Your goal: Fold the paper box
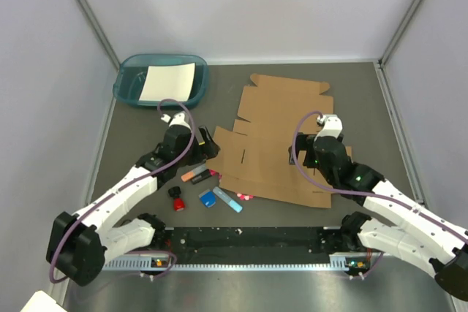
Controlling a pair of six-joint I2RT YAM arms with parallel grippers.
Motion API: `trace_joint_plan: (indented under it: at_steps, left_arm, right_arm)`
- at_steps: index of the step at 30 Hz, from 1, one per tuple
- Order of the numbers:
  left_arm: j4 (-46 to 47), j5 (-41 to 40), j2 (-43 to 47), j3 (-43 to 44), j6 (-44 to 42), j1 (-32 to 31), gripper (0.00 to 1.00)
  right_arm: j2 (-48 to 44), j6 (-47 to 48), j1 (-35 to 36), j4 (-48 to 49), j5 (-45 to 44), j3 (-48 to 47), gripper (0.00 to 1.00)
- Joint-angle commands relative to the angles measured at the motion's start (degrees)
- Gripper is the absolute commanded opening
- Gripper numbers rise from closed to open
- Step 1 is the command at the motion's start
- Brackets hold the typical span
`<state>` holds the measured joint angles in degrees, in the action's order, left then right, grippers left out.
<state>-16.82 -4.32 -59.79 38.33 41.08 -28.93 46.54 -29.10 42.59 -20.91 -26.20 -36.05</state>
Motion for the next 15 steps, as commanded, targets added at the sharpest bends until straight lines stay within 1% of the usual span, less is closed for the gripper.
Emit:
trace_joint_plan:
  at_steps: [1,2,4,6,7,9,10,11,12,14,15]
  left_arm:
    - [6.1,1.4,1.6,-4.7,4.5,0.1,0.99]
    - [9.2,2.8,1.6,-5.9,4.8,0.1,0.99]
    - [11.1,3.4,1.2,-8.3,7.1,0.1,0.94]
    - [14.4,2.9,-0.1,-9.9,7.2,0.0,0.89]
    - [15.4,2.6,-0.8,-10.2,6.6,0.0,0.82]
    - [16.4,3.3,-2.9,-9.6,4.5,0.0,0.72]
    - [18.2,3.9,-3.8,-9.2,3.8,0.1,0.62]
    - [18.8,4.1,-4.6,-8.9,3.3,0.1,0.57]
    - [19.4,6.6,-6.0,-8.4,3.0,0.1,0.52]
    - [22.1,8.4,-7.3,-8.4,2.6,0.1,0.38]
    - [22.6,9.0,-8.7,-8.1,2.6,0.0,0.38]
  right_arm:
    - [-0.1,0.3,0.2,1.2,0.3,-1.4,0.99]
    - [0.0,0.2,0.2,1.2,0.3,-1.5,0.99]
    - [0.2,-0.2,0.2,1.1,0.4,-1.6,0.99]
    - [0.2,-0.3,0.2,1.2,0.8,-1.6,0.99]
    - [0.1,-0.2,0.1,1.1,1.1,-1.7,0.99]
    - [-0.3,-0.1,0.2,0.8,1.8,-1.7,0.99]
    - [-0.9,0.2,0.2,0.6,1.8,-1.8,0.99]
    - [-1.3,0.3,0.2,0.3,1.8,-2.0,0.99]
    - [-1.6,0.6,0.2,0.0,1.6,-2.0,0.99]
    - [-2.5,1.0,0.1,-0.3,1.2,-1.9,0.99]
    - [-2.8,1.1,0.2,-0.6,1.1,-1.8,0.99]
